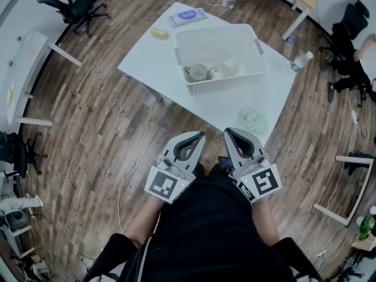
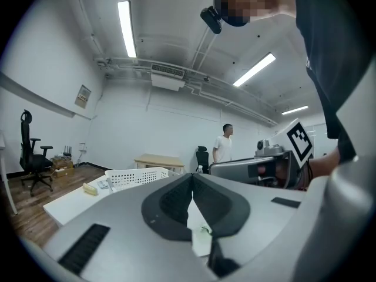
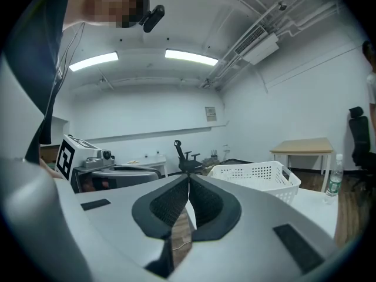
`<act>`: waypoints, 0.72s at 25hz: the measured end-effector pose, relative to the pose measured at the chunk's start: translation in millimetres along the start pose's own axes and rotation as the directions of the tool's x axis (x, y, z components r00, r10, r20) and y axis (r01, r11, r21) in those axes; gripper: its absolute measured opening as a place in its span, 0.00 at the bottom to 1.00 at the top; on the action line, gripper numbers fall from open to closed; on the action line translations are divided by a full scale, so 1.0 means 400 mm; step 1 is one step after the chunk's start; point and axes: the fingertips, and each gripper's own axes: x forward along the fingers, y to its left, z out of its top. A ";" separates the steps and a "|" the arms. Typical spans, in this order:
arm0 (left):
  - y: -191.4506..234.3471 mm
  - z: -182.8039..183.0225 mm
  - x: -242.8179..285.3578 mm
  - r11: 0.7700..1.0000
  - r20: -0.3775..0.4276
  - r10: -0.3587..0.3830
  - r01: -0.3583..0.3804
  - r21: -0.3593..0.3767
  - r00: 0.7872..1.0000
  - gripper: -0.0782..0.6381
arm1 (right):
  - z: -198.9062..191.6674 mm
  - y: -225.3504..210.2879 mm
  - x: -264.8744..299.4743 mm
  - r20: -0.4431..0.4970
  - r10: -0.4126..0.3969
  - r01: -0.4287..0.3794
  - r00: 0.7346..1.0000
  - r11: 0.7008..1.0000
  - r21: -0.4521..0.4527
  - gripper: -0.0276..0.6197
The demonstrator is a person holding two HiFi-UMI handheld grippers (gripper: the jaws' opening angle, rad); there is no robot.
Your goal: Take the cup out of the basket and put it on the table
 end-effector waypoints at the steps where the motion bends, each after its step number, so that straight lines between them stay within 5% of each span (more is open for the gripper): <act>1: 0.008 0.000 -0.002 1.000 -0.001 -0.002 0.002 -0.002 1.000 0.12 | -0.001 0.003 0.007 -0.004 -0.001 0.001 1.000 1.000 0.000 0.08; 18: 0.060 -0.008 0.086 1.000 -0.038 0.015 -0.016 -0.026 0.999 0.12 | 0.007 -0.099 0.054 -0.024 -0.011 0.011 1.000 1.000 0.016 0.08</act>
